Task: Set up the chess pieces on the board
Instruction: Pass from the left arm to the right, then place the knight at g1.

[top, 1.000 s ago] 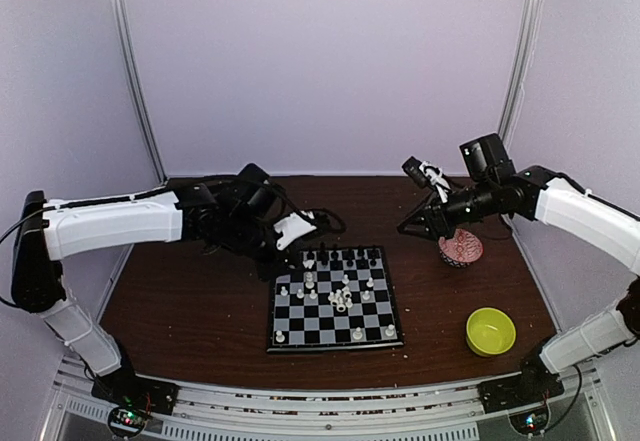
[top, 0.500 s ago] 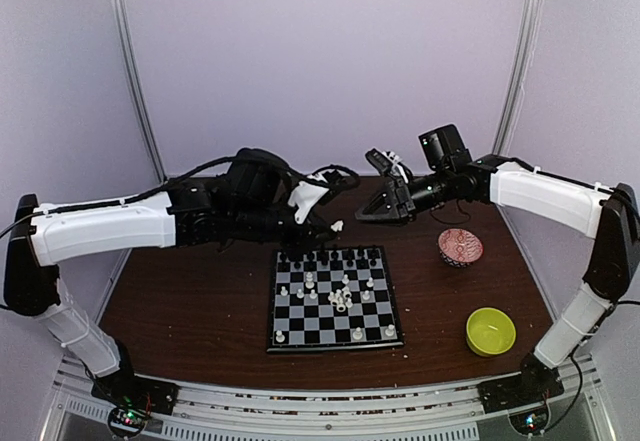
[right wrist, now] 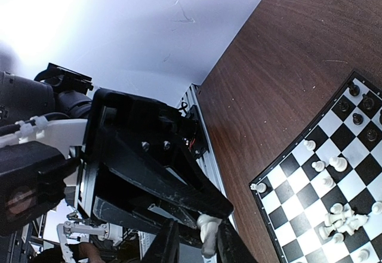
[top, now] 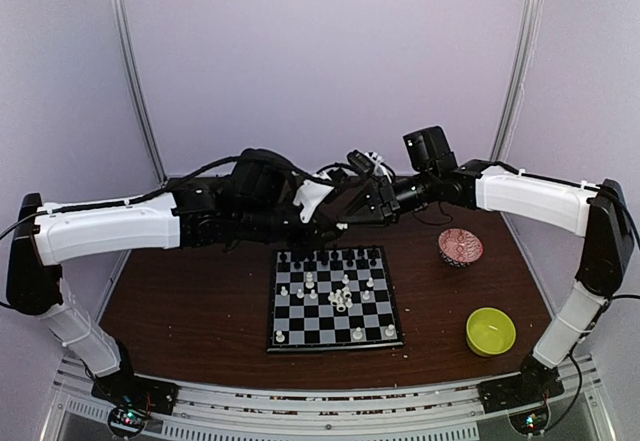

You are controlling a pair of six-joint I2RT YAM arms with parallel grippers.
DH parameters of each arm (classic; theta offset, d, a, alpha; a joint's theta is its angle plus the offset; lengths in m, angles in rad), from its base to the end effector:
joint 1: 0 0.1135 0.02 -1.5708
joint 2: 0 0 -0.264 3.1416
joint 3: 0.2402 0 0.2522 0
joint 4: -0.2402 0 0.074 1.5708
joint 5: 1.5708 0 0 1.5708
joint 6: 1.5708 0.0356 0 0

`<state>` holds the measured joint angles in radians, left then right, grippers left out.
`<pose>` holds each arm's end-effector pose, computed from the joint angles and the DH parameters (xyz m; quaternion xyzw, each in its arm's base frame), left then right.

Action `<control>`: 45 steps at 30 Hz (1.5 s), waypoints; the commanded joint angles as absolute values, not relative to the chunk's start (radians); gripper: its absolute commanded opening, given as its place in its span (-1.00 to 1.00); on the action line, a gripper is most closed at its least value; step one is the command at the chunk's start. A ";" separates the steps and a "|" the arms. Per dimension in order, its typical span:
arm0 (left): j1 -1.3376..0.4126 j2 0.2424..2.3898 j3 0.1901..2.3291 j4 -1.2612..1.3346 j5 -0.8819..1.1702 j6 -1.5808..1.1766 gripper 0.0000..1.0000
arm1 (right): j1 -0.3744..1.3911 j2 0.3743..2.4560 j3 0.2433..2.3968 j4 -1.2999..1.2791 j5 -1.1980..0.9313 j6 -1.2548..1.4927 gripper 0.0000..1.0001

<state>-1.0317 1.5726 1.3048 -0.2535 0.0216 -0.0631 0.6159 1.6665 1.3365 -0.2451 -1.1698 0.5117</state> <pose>0.1881 -0.3159 0.3160 0.4077 0.7634 -0.2687 0.4229 0.2832 0.2406 0.3059 -0.3014 0.7178 0.6228 0.0773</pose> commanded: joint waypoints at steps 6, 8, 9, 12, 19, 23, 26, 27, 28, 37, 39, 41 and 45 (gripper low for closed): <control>-1.040 1.601 1.335 -0.202 -0.012 -0.076 -0.66 | 0.621 1.658 1.292 -0.118 -1.200 0.583 -0.86; -1.040 1.604 1.335 -0.202 -0.017 -0.078 -0.63 | 0.621 1.652 1.284 -0.111 -1.194 0.581 -0.89; -1.040 1.604 1.335 -0.204 -0.019 -0.078 -0.60 | 0.620 1.649 1.281 -0.113 -1.190 0.573 -0.91; -1.041 1.607 1.329 -0.206 -0.036 -0.078 -0.41 | 0.618 1.643 1.290 -0.163 -1.166 0.517 -0.92; -1.048 1.538 1.297 -0.283 -0.162 0.026 -0.17 | 0.547 1.601 1.348 -0.449 -1.062 0.225 -0.95; -1.046 1.472 1.246 -0.298 -0.202 0.056 -0.14 | 0.528 1.508 1.315 -0.579 -0.930 -0.030 -0.94; -1.038 1.448 1.209 -0.261 -0.285 0.002 -0.13 | 0.537 1.408 1.211 -0.581 -0.815 -0.157 -0.94; -1.036 1.445 1.194 -0.242 -0.327 -0.029 -0.12 | 0.542 1.380 1.182 -0.579 -0.780 -0.187 -0.95; -1.031 1.445 1.183 -0.222 -0.353 -0.061 -0.12 | 0.550 1.359 1.159 -0.584 -0.748 -0.224 -0.94; -1.009 1.453 1.147 -0.140 -0.379 -0.181 -0.12 | 0.798 1.310 1.072 -0.720 -0.476 -0.530 -0.94; -1.010 1.452 1.149 -0.146 -0.396 -0.184 -0.12 | 0.859 1.323 1.053 -0.715 -0.426 -0.561 -0.94; -1.009 1.450 1.150 -0.153 -0.403 -0.184 -0.12 | 0.902 1.346 1.038 -0.703 -0.397 -0.573 -0.95; -1.009 1.441 1.144 -0.161 -0.403 -0.190 -0.12 | 0.962 1.412 1.035 -0.699 -0.363 -0.589 -0.95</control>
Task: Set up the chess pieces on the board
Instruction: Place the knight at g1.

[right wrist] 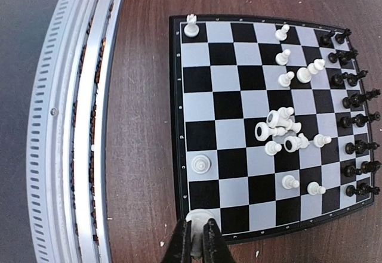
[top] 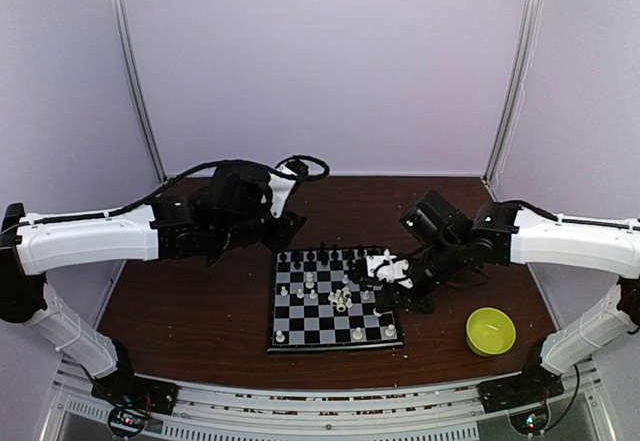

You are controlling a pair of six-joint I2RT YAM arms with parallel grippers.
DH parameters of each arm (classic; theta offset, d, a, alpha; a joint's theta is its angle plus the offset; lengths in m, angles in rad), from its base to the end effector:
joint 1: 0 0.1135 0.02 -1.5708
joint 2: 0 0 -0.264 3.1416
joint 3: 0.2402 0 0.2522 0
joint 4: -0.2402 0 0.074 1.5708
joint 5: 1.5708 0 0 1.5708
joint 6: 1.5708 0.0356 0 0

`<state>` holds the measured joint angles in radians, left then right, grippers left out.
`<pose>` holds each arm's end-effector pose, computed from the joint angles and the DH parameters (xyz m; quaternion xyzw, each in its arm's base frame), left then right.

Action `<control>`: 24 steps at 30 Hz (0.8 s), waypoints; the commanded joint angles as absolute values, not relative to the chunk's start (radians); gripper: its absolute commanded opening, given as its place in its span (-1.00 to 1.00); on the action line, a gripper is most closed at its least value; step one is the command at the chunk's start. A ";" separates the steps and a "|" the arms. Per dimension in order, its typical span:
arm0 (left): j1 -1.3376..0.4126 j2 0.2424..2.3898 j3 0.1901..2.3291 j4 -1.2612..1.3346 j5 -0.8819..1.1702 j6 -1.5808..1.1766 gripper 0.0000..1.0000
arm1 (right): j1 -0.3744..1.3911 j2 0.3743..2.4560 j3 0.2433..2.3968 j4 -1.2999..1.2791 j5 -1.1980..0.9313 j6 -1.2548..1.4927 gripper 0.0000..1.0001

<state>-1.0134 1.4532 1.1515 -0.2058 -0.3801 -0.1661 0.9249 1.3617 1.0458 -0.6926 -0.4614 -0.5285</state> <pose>0.1881 -0.2767 0.3081 0.2607 0.8110 -0.1415 0.5043 0.1517 0.2276 0.2631 -0.6688 0.6569 0.2686 0.2216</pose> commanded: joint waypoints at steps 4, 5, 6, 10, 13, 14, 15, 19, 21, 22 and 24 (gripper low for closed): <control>-1.009 1.437 1.138 -0.163 -0.406 -0.192 -0.12 | 0.995 1.468 1.038 -0.692 -0.329 -0.614 -0.94; -1.009 1.439 1.137 -0.164 -0.406 -0.193 -0.12 | 1.003 1.480 1.038 -0.688 -0.320 -0.618 -0.94; -1.009 1.441 1.138 -0.165 -0.406 -0.194 -0.12 | 1.008 1.490 1.040 -0.684 -0.313 -0.622 -0.94; -1.009 1.446 1.142 -0.169 -0.405 -0.200 -0.13 | 1.021 1.529 1.043 -0.671 -0.310 -0.624 -0.94; -1.009 1.448 1.141 -0.170 -0.405 -0.199 -0.12 | 1.026 1.551 1.043 -0.662 -0.310 -0.621 -0.93; -1.009 1.448 1.142 -0.173 -0.406 -0.199 -0.13 | 1.028 1.557 1.043 -0.658 -0.310 -0.620 -0.93; -1.009 1.448 1.143 -0.175 -0.406 -0.200 -0.13 | 1.028 1.562 1.042 -0.655 -0.309 -0.618 -0.93; -1.009 1.450 1.140 -0.181 -0.405 -0.201 -0.13 | 1.028 1.587 1.040 -0.639 -0.298 -0.615 -0.91; -1.009 1.450 1.139 -0.180 -0.405 -0.203 -0.13 | 1.028 1.594 1.034 -0.629 -0.294 -0.615 -0.91; -1.009 1.452 1.138 -0.179 -0.404 -0.203 -0.13 | 1.028 1.599 1.034 -0.624 -0.292 -0.616 -0.91; -1.009 1.455 1.140 -0.177 -0.402 -0.205 -0.13 | 1.028 1.606 1.034 -0.621 -0.290 -0.617 -0.90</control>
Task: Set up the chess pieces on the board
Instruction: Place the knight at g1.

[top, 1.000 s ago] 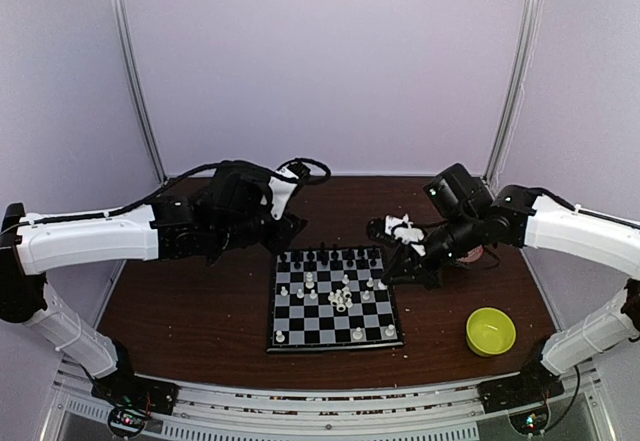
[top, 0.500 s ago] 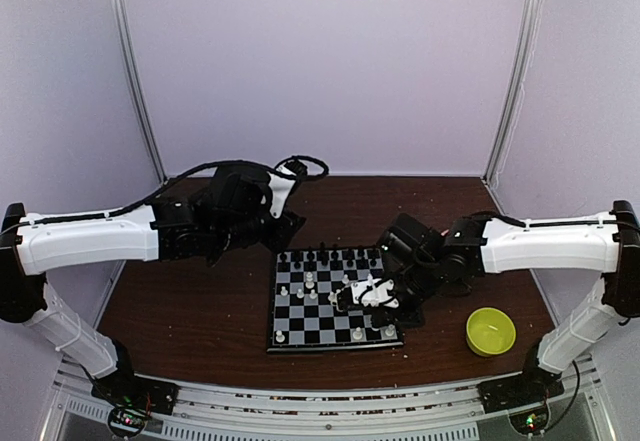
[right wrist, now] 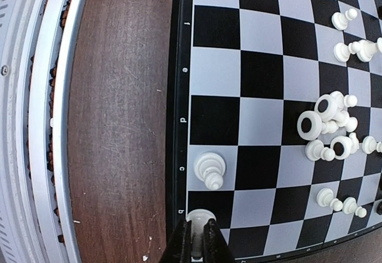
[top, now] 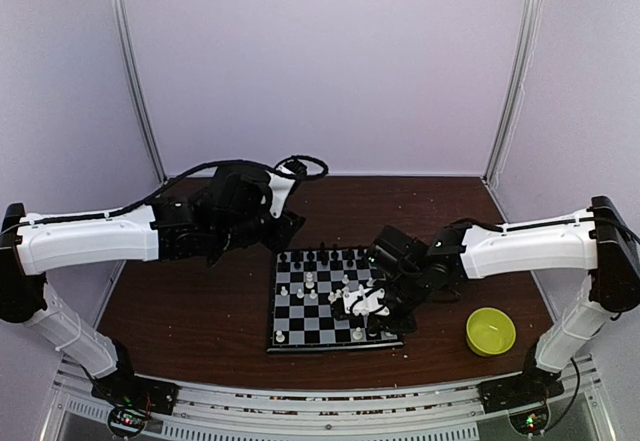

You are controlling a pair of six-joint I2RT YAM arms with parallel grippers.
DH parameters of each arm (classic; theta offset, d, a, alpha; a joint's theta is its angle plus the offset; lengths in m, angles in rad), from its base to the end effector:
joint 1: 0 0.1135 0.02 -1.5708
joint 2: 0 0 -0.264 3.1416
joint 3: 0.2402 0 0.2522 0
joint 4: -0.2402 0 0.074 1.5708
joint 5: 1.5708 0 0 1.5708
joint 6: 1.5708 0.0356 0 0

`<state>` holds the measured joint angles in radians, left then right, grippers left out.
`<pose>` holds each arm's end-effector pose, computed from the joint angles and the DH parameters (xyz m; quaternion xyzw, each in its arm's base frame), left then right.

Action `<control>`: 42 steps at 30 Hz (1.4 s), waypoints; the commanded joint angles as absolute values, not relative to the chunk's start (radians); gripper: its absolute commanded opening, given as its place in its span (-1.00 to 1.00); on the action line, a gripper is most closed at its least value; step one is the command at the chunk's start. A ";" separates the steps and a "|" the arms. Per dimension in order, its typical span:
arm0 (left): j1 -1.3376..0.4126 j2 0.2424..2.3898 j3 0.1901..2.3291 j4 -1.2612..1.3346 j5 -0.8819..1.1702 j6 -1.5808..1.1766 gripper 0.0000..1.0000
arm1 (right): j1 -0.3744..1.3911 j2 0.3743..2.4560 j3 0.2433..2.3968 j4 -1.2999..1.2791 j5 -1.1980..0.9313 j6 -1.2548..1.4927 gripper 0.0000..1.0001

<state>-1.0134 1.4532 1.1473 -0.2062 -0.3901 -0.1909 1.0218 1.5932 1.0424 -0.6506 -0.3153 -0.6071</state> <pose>0.1881 -0.2762 0.3067 0.2488 0.8153 -0.1427 0.5030 0.1497 0.2659 0.1998 -0.7259 0.6453 0.1884 0.1457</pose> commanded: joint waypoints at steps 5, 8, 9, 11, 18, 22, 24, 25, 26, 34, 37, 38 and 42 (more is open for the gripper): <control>-1.009 1.467 1.144 -0.173 -0.392 -0.206 -0.13 | 1.028 1.628 1.028 -0.620 -0.289 -0.620 -0.90; -1.009 1.472 1.142 -0.173 -0.389 -0.209 -0.13 | 1.028 1.633 1.022 -0.618 -0.290 -0.620 -0.89; -1.009 1.473 1.142 -0.173 -0.388 -0.209 -0.14 | 1.028 1.636 1.022 -0.618 -0.290 -0.622 -0.89; -1.009 1.474 1.141 -0.172 -0.387 -0.210 -0.13 | 1.028 1.639 1.022 -0.619 -0.287 -0.625 -0.89; -1.009 1.478 1.137 -0.170 -0.384 -0.212 -0.13 | 1.028 1.653 1.020 -0.610 -0.268 -0.627 -0.86; -1.009 1.482 1.136 -0.169 -0.381 -0.212 -0.13 | 1.029 1.661 1.022 -0.609 -0.251 -0.624 -0.86; -1.009 1.483 1.135 -0.167 -0.379 -0.212 -0.13 | 1.028 1.664 1.021 -0.607 -0.249 -0.622 -0.82; -1.009 1.484 1.136 -0.167 -0.378 -0.212 -0.13 | 1.029 1.663 1.022 -0.607 -0.249 -0.621 -0.77; -1.009 1.484 1.137 -0.166 -0.377 -0.212 -0.13 | 1.028 1.663 1.022 -0.605 -0.250 -0.619 -0.73; -1.009 1.480 1.127 -0.183 -0.361 -0.215 -0.13 | 1.025 1.601 1.040 -0.640 -0.266 -0.590 -0.47; -1.009 1.477 1.126 -0.228 -0.344 -0.217 -0.13 | 1.008 1.536 1.045 -0.664 -0.278 -0.585 -0.44; -1.009 1.473 1.122 -0.244 -0.334 -0.219 -0.13 | 0.997 1.512 1.045 -0.672 -0.282 -0.582 -0.43; -1.009 1.469 1.107 -0.323 -0.267 -0.211 -0.17 | 0.917 1.415 1.032 -0.704 -0.332 -0.563 -0.41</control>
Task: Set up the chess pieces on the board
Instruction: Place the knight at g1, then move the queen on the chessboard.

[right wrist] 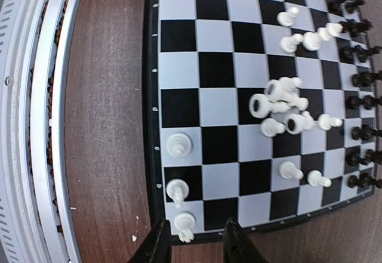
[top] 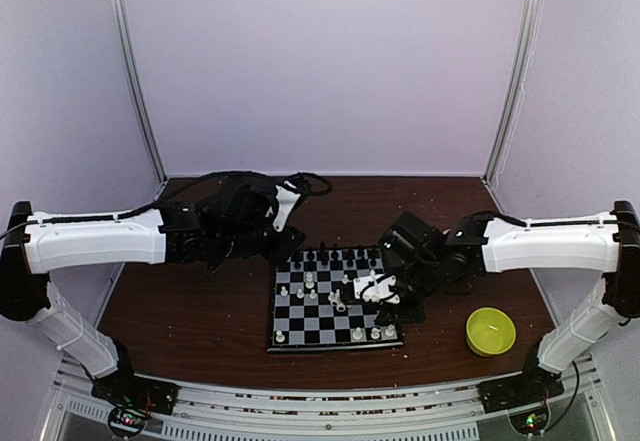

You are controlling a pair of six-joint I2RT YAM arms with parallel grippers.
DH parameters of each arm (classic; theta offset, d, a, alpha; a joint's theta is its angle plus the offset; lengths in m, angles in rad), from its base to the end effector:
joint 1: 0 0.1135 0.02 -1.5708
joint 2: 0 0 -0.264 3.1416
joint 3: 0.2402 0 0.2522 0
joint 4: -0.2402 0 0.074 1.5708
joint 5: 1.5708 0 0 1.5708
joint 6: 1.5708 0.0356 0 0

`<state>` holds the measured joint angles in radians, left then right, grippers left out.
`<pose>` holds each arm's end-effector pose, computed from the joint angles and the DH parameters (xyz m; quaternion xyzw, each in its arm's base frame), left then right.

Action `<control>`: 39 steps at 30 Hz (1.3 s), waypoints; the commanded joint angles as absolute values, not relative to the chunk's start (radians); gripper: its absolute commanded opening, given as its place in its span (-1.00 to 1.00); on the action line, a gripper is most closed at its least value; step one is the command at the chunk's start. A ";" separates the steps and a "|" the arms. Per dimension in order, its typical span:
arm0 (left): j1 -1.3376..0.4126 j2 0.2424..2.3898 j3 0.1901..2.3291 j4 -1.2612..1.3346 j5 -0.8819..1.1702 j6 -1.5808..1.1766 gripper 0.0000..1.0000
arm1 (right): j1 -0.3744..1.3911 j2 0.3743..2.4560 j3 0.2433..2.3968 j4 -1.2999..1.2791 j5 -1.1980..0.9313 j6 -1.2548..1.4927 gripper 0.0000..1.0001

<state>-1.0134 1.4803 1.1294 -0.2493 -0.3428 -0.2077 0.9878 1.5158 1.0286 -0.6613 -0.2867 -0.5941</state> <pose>0.1876 -0.2784 0.2878 0.2685 0.8330 -0.1399 0.4631 0.1536 0.2513 0.2168 -0.7091 0.6592 0.1776 0.1761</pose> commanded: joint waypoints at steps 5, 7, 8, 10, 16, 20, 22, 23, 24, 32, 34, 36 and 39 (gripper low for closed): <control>-1.009 1.489 1.089 -0.358 -0.066 -0.165 -0.27 | 0.748 1.314 0.963 -0.641 -0.440 -0.485 -0.42; -1.009 1.524 1.111 -0.368 -0.002 -0.161 -0.29 | 0.691 1.292 0.943 -0.610 -0.464 -0.465 -0.42; -1.009 1.547 1.131 -0.379 0.021 -0.164 -0.29 | 0.671 1.285 0.939 -0.604 -0.459 -0.462 -0.42; -1.012 1.595 1.173 -0.401 0.050 -0.173 -0.29 | 0.638 1.271 0.939 -0.598 -0.443 -0.457 -0.43; -1.031 1.762 1.314 -0.511 -0.009 -0.243 -0.32 | 0.593 1.232 0.910 -0.571 -0.436 -0.459 -0.43; -1.052 1.839 1.389 -0.529 -0.040 -0.292 -0.30 | 0.588 1.227 0.903 -0.565 -0.432 -0.469 -0.43; -1.057 1.892 1.457 -0.568 -0.071 -0.304 -0.30 | 0.588 1.229 0.905 -0.569 -0.427 -0.475 -0.43; -1.057 1.914 1.486 -0.591 -0.092 -0.310 -0.30 | 0.586 1.230 0.904 -0.569 -0.425 -0.476 -0.43; -1.060 1.936 1.514 -0.610 -0.111 -0.313 -0.30 | 0.586 1.230 0.903 -0.569 -0.425 -0.478 -0.43; -1.065 2.053 1.640 -0.668 -0.164 -0.258 -0.29 | 0.586 1.233 0.901 -0.577 -0.417 -0.492 -0.43; -1.065 2.073 1.654 -0.668 -0.159 -0.246 -0.28 | 0.584 1.232 0.900 -0.576 -0.416 -0.492 -0.43; -1.065 2.087 1.660 -0.669 -0.151 -0.235 -0.28 | 0.584 1.234 0.900 -0.575 -0.414 -0.494 -0.43; -1.066 2.106 1.670 -0.682 -0.146 -0.229 -0.28 | 0.584 1.238 0.901 -0.578 -0.414 -0.495 -0.43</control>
